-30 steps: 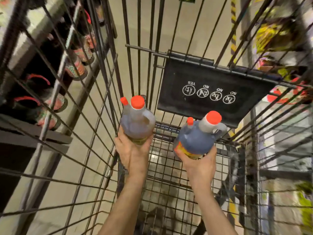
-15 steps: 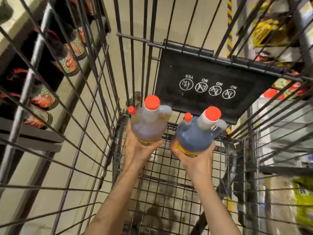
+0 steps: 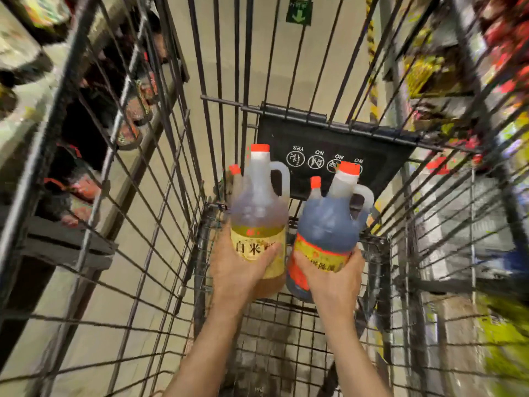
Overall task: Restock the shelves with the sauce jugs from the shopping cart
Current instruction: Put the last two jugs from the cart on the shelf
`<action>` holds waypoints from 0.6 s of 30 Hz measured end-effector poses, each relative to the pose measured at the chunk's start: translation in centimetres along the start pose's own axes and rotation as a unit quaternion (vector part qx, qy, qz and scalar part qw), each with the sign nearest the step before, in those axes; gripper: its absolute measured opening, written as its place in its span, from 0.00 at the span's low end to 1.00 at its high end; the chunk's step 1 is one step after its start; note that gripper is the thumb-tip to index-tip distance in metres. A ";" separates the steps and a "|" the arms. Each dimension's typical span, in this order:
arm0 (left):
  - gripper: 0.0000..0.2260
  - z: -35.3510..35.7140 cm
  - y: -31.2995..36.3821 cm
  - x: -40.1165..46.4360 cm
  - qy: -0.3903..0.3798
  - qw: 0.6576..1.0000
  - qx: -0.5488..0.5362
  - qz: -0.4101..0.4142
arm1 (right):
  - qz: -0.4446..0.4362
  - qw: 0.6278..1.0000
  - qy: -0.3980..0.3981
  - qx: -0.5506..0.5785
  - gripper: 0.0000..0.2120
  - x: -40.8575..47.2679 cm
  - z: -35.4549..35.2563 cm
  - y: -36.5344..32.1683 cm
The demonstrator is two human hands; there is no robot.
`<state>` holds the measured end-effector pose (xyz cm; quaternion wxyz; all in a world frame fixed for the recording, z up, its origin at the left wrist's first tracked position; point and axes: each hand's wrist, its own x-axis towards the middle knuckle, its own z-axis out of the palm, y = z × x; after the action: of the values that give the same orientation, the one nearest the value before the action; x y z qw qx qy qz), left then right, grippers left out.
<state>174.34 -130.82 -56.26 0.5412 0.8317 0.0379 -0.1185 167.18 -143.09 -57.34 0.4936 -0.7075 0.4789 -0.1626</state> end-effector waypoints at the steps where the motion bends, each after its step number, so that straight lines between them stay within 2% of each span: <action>1: 0.41 -0.2 0.8 -0.7 -0.002 1.000 -0.012 -0.007 | 0.000 1.000 0.000 0.005 0.44 -0.4 -0.7 -0.7; 5: 0.36 -1.5 4.7 -3.7 -0.015 0.998 -0.058 -0.033 | -0.008 0.999 0.009 0.034 0.52 -2.4 -4.4 -4.3; 8: 0.31 -2.9 7.7 -5.9 -0.030 0.995 -0.091 -0.019 | -0.008 0.998 0.024 0.062 0.53 -4.5 -7.4 -7.1; 11: 0.31 -4.5 11.1 -8.3 -0.046 0.990 -0.136 0.001 | -0.026 0.996 0.043 0.076 0.55 -6.3 -10.6 -9.4; 18: 0.36 -7.8 19.7 -14.0 -0.081 0.971 -0.218 0.048 | -0.074 0.990 0.054 0.107 0.47 -10.5 -18.3 -16.1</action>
<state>165.77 -130.95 -32.43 0.7158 0.6821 -0.0212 -0.1482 157.54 -143.35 -32.69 0.5261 -0.6743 0.4314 -0.2870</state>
